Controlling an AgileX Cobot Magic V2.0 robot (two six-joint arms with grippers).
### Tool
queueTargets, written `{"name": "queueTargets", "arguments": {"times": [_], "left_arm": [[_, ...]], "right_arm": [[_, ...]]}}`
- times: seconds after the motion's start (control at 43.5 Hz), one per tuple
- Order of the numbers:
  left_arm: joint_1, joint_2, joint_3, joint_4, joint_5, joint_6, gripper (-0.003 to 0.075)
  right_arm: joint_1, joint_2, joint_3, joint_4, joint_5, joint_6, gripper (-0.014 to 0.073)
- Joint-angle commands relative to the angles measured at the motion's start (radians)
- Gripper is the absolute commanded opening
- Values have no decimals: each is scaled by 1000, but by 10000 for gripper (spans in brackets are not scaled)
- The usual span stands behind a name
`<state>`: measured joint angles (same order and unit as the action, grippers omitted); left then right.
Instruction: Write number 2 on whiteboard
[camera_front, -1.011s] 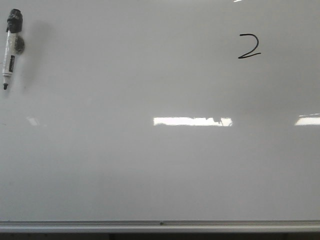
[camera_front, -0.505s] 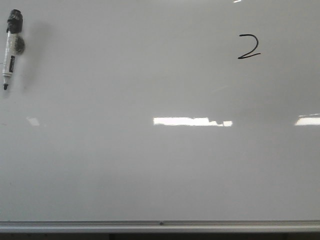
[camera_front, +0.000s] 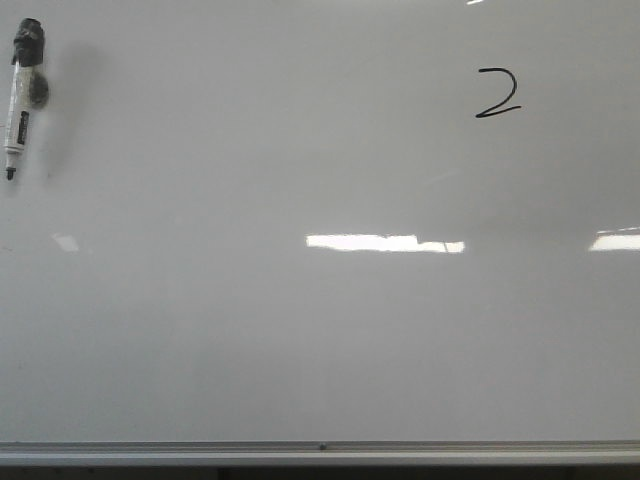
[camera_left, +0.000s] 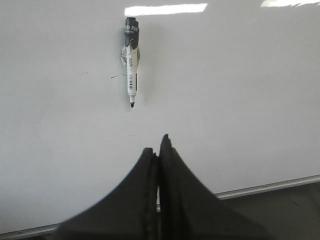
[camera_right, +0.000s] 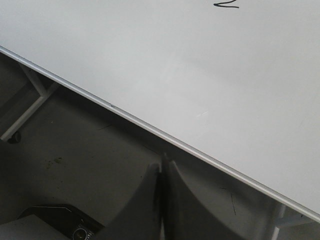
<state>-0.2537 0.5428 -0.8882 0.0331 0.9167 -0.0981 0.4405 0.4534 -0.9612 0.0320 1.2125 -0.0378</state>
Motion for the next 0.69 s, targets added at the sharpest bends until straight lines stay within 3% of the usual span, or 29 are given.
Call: {"name": "queueTargets", "arguments": {"times": [0.0,0.391,0.483,0.666], "left_arm": [[-9,5,-33,-3,-78,2,-20],[-9,-5,-16,-3,-95,2,-20],[41,-41,26,46,-139,5,-20],[160,-192,250,-43,-307,5,-20]], "right_arm": [[-5,9,-30,-7,-57,1,-68],[-5,9,-30,-7,-57,1,-68],[-5,9,-30,-7,-57,1,-68],[-5,9,-30,-7,-57,1,-68]]}}
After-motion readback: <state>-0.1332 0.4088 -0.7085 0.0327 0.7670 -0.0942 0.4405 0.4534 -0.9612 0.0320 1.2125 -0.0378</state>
